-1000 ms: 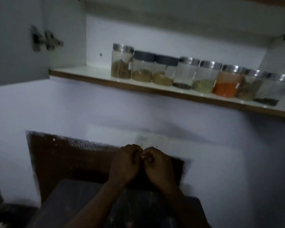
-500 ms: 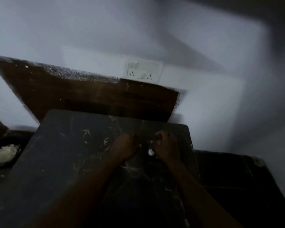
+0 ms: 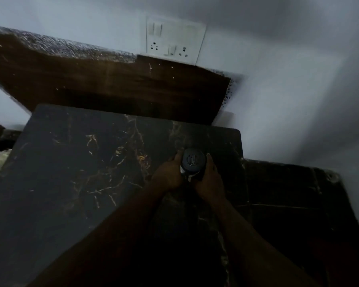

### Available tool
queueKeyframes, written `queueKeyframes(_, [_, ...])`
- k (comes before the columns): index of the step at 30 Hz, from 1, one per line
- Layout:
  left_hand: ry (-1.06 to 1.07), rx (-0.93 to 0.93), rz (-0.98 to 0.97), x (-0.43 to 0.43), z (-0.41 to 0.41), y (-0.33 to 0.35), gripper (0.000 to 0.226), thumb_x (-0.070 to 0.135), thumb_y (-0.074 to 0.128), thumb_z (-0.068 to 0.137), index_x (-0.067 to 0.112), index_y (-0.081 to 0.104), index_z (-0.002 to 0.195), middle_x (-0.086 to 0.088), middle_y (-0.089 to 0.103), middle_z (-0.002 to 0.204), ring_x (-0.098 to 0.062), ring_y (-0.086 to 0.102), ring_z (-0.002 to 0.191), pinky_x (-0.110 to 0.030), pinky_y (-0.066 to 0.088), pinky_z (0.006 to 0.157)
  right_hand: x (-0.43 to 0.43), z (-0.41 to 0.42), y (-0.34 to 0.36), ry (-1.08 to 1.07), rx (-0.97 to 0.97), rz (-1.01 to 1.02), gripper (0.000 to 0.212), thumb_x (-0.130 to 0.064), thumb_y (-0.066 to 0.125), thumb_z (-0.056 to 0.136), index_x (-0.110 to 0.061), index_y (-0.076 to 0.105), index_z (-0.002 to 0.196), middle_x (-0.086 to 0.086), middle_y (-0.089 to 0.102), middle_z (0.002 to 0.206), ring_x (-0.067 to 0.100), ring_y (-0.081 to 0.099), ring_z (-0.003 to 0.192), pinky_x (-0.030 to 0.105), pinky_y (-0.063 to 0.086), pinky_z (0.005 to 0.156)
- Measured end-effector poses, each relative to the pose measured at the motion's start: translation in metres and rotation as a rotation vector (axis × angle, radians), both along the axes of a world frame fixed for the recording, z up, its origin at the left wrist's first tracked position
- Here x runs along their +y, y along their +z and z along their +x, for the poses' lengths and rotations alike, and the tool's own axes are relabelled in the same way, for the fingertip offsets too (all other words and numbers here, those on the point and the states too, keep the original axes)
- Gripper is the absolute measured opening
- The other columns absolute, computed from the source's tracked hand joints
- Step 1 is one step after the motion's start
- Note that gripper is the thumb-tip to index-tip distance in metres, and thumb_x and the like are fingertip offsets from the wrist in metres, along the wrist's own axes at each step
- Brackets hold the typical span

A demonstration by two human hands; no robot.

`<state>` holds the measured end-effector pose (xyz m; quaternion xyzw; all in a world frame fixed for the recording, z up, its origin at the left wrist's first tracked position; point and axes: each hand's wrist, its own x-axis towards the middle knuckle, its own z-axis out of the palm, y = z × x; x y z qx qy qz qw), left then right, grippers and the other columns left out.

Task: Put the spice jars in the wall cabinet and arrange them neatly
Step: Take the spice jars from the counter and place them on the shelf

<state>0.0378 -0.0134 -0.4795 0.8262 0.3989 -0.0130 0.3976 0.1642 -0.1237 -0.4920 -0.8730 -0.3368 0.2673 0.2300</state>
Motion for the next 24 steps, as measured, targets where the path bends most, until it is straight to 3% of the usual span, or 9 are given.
queueKeyframes(3, [0.018, -0.044, -0.046, 0.0, 0.015, -0.007, 0.09, 0.04, 0.062, 0.093, 0.027, 0.005, 0.161, -0.018, 0.037, 0.157, -0.039, 0.052, 0.131, -0.043, 0.043, 0.108, 0.006, 0.012, -0.001, 0.053, -0.003, 0.018, 0.109, -0.042, 0.08, 0.083, -0.024, 0.008, 0.164, 0.011, 0.037, 0.161, 0.032, 0.044, 0.142, 0.044, 0.037, 0.114])
queueKeyframes(8, [0.074, -0.11, 0.069, -0.005, 0.014, -0.004, 0.076, 0.043, 0.063, 0.09, 0.029, 0.026, 0.156, -0.013, 0.056, 0.141, -0.032, 0.061, 0.119, -0.037, 0.048, 0.099, 0.008, 0.014, 0.011, 0.094, 0.054, 0.127, 0.1, -0.031, 0.085, 0.08, -0.02, 0.027, 0.161, 0.008, 0.045, 0.157, 0.026, 0.045, 0.143, 0.042, 0.036, 0.119])
queueKeyframes(12, [0.091, -0.226, 0.203, 0.002, -0.013, 0.021, 0.072, 0.043, 0.066, 0.086, 0.032, 0.036, 0.15, -0.005, 0.056, 0.136, -0.025, 0.06, 0.116, -0.029, 0.044, 0.092, 0.013, -0.001, 0.034, 0.071, 0.115, 0.249, 0.095, -0.027, 0.09, 0.073, -0.028, 0.037, 0.152, 0.0, 0.055, 0.147, 0.02, 0.054, 0.133, 0.041, 0.046, 0.111])
queueKeyframes(16, [0.101, -0.316, 0.222, 0.022, -0.052, 0.061, 0.092, 0.039, 0.079, 0.077, 0.038, 0.028, 0.153, 0.001, 0.048, 0.144, -0.017, 0.05, 0.127, -0.028, 0.041, 0.101, 0.031, -0.032, 0.068, -0.004, 0.195, 0.386, 0.081, -0.024, 0.089, 0.071, -0.046, 0.042, 0.134, -0.015, 0.06, 0.134, 0.006, 0.059, 0.12, 0.039, 0.054, 0.103])
queueKeyframes(20, [0.168, -0.48, 0.299, 0.039, -0.097, 0.117, 0.092, 0.051, 0.076, 0.076, 0.036, 0.029, 0.154, 0.006, 0.044, 0.149, -0.009, 0.045, 0.131, -0.031, 0.043, 0.107, 0.063, -0.073, 0.117, 0.027, 0.213, 0.54, 0.073, -0.031, 0.089, 0.07, -0.057, 0.044, 0.121, -0.024, 0.059, 0.129, -0.006, 0.059, 0.115, 0.022, 0.051, 0.095])
queueKeyframes(22, [0.219, -0.608, 0.345, 0.048, -0.12, 0.148, 0.085, 0.053, 0.072, 0.079, 0.029, 0.036, 0.152, 0.008, 0.046, 0.148, -0.006, 0.048, 0.13, -0.033, 0.046, 0.105, 0.081, -0.096, 0.147, 0.08, 0.234, 0.659, 0.071, -0.029, 0.089, 0.072, -0.056, 0.045, 0.121, -0.027, 0.06, 0.124, -0.011, 0.061, 0.11, 0.012, 0.052, 0.083])
queueKeyframes(24, [0.275, -0.722, 0.383, 0.057, -0.144, 0.179, 0.078, 0.052, 0.073, 0.079, 0.028, 0.041, 0.147, 0.012, 0.051, 0.143, -0.006, 0.054, 0.127, -0.037, 0.051, 0.101, 0.097, -0.118, 0.177, 0.125, 0.28, 0.768, 0.071, -0.021, 0.088, 0.076, -0.043, 0.049, 0.13, -0.019, 0.063, 0.127, -0.007, 0.063, 0.112, 0.015, 0.055, 0.082])
